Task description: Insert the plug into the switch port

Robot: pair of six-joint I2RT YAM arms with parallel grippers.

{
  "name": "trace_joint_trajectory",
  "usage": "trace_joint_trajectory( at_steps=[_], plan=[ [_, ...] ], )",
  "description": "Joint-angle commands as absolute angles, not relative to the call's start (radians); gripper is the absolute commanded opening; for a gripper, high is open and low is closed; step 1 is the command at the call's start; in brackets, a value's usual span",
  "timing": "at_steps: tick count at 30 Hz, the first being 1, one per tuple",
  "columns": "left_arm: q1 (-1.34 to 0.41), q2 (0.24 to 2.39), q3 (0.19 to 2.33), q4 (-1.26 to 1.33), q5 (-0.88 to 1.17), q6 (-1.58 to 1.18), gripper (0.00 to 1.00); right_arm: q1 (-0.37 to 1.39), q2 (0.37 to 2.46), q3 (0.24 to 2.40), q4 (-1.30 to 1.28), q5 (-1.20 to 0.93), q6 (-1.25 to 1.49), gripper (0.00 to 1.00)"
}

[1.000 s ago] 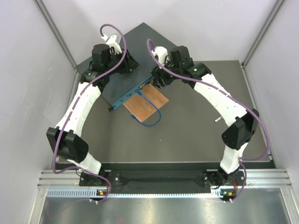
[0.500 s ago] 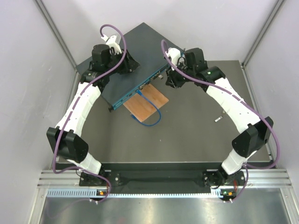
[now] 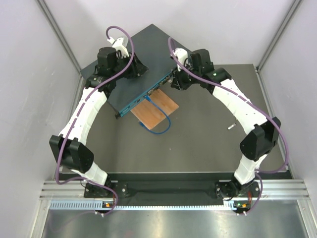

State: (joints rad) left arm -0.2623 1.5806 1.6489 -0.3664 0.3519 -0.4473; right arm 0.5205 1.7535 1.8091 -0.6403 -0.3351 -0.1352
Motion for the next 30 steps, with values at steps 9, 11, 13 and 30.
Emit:
trace_joint_trajectory(
  at_steps=[9,11,13,30],
  plan=[
    [-0.256,1.569,1.641,-0.322,0.368,-0.449,0.45,0.517,1.789,1.898,-0.515,-0.353,-0.074,0.2],
    [-0.256,1.569,1.641,-0.321,0.37,-0.451,0.45,0.517,1.795,1.899,-0.497,-0.357,-0.066,0.2],
    [-0.256,1.568,1.638,-0.322,0.367,-0.451,0.45,0.518,1.796,1.902,-0.48,-0.36,-0.052,0.19],
    [-0.255,1.575,1.637,-0.327,0.367,-0.449,0.45,0.531,1.818,1.896,-0.31,-0.333,0.038,0.05]
  ],
)
